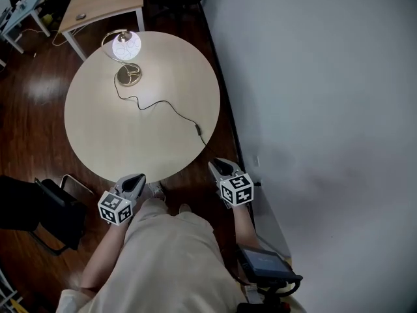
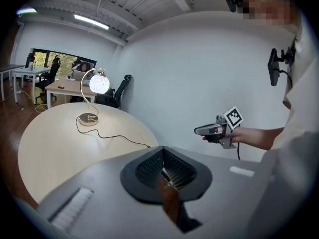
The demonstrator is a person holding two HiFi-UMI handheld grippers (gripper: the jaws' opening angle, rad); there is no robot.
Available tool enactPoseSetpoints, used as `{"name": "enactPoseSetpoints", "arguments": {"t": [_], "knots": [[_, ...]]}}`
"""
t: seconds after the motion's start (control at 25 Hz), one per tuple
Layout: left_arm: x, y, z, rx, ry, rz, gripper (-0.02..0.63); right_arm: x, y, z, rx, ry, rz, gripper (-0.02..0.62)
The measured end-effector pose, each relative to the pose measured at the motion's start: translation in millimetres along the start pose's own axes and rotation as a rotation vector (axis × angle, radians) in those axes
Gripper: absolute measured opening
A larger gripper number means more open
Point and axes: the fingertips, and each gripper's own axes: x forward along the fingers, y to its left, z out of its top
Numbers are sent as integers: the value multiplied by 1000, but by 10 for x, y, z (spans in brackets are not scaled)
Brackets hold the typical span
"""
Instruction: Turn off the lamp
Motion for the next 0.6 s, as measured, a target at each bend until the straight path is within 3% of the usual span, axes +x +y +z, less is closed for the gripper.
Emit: {"name": "enactPoseSetpoints", "arguments": {"t": [0.6], "knots": [[41,845,264,-75,-25,-113,0,546,261,267,7,116,-161,77]]}}
